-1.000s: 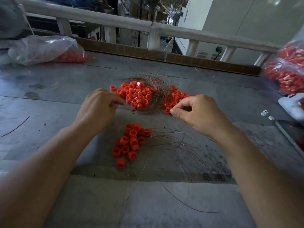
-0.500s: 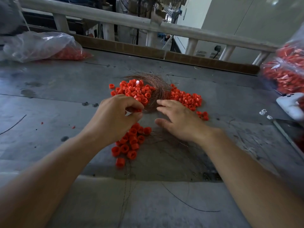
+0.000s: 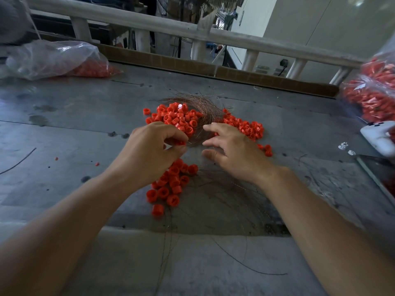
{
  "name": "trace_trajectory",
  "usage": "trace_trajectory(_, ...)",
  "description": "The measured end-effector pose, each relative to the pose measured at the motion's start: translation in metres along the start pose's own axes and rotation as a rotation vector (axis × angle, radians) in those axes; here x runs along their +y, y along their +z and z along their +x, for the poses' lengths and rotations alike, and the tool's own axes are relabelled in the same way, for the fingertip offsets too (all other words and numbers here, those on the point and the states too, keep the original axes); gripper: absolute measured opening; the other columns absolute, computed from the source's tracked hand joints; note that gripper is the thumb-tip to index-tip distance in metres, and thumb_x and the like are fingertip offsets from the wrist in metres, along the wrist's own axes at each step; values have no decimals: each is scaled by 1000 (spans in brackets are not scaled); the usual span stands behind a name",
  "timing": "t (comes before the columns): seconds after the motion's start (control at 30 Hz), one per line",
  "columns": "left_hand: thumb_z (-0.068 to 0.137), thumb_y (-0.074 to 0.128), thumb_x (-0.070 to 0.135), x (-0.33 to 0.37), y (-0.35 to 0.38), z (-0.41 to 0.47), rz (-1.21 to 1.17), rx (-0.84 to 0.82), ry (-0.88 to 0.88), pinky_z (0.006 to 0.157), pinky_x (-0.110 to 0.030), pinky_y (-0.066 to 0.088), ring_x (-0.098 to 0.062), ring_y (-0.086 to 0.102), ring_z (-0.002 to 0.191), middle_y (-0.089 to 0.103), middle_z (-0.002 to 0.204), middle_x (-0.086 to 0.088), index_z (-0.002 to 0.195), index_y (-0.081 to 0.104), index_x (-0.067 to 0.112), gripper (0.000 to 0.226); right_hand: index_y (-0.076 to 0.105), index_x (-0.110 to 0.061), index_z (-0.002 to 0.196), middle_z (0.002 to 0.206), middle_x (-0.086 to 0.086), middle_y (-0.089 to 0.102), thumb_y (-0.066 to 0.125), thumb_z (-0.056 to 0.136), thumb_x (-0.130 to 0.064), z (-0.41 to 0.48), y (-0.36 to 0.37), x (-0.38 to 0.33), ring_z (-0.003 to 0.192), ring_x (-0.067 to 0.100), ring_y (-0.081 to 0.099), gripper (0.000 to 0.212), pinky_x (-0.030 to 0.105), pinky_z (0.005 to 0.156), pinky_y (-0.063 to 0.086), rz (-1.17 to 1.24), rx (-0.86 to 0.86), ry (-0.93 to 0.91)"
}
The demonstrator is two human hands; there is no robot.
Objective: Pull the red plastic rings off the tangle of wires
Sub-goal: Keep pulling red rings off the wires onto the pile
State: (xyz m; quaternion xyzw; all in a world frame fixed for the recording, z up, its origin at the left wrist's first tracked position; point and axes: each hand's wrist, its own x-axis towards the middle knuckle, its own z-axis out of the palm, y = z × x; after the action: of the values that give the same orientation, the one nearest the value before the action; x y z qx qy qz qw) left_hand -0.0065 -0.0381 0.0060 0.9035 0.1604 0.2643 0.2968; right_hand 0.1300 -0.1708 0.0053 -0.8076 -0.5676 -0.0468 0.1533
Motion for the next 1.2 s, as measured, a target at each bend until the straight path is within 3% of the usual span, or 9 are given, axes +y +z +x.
trace_trajectory(0.13, 80, 68, 17, 1, 0, -1, 3, -3, 5, 67, -6, 37, 8, 52, 74, 53, 82, 25, 96, 70, 22, 17, 44, -13, 134, 146, -2, 35, 44, 94, -38, 0, 6, 2, 138, 10, 20, 48, 29, 111, 11, -45, -137, 22)
trace_trajectory(0.3, 80, 68, 15, 1, 0, -1, -3, -6, 1, 66, -5, 38, 9, 52, 74, 53, 82, 24, 96, 70, 22, 17, 69, -5, 102, 109, 9, 66, 65, 83, -14, -2, -2, -3, 107, 22, 57, 22, 28, 97, 32, 64, 186, -37)
trace_trajectory(0.43, 81, 68, 16, 2, -1, -2, -5, -15, 4, 64, -1, 38, 10, 52, 74, 53, 83, 25, 97, 70, 22, 17, 69, -2, 84, 83, 8, 70, 67, 76, 0, -5, -5, -6, 81, 22, 65, 9, 32, 76, 50, 164, 308, -34)
trace_trajectory(0.53, 81, 68, 14, 2, -1, -2, -16, -14, 4, 67, -5, 38, 9, 52, 75, 53, 83, 23, 97, 70, 20, 18, 62, -5, 87, 82, 6, 70, 66, 78, -1, -5, -3, -6, 81, 19, 66, 10, 32, 75, 52, 226, 348, 28)
trace_trajectory(0.67, 81, 68, 13, 2, -2, -3, -14, -13, 11, 66, -2, 38, 11, 51, 74, 52, 82, 24, 97, 70, 19, 17, 68, -5, 86, 87, 5, 71, 66, 78, -1, -6, -3, -6, 83, 19, 66, 10, 30, 79, 52, 276, 433, 13)
trace_trajectory(0.8, 80, 68, 13, 2, -1, -2, -17, -11, 11, 65, 6, 36, 14, 50, 68, 52, 79, 27, 95, 70, 19, 16, 69, -6, 81, 94, -2, 65, 68, 76, 2, -6, -4, -7, 89, 6, 61, 9, 4, 81, 42, 370, 510, 40)
trace_trajectory(0.87, 80, 69, 13, 2, -1, -2, -25, -7, 4, 64, 7, 35, 17, 52, 65, 52, 77, 28, 95, 71, 19, 16, 67, -13, 79, 90, -7, 64, 67, 77, 0, -6, -8, -7, 85, 3, 62, 13, 8, 79, 46, 489, 544, 91)
trace_trajectory(1.0, 79, 70, 12, 0, -1, -2, -45, 12, -13, 63, 7, 35, 25, 50, 65, 52, 75, 28, 94, 71, 19, 16, 61, -23, 77, 81, 0, 67, 65, 80, 0, -8, -20, -6, 80, 17, 66, 23, 27, 76, 53, 720, 634, 127)
trace_trajectory(1.2, 76, 71, 15, 8, -5, -4, -118, 71, 81, 69, -3, 44, 9, 56, 76, 53, 94, 24, 84, 63, 31, 19, 62, -17, 77, 74, -4, 70, 65, 76, 1, -13, -32, -10, 77, 18, 67, 18, 27, 75, 54, 1054, 725, 63)
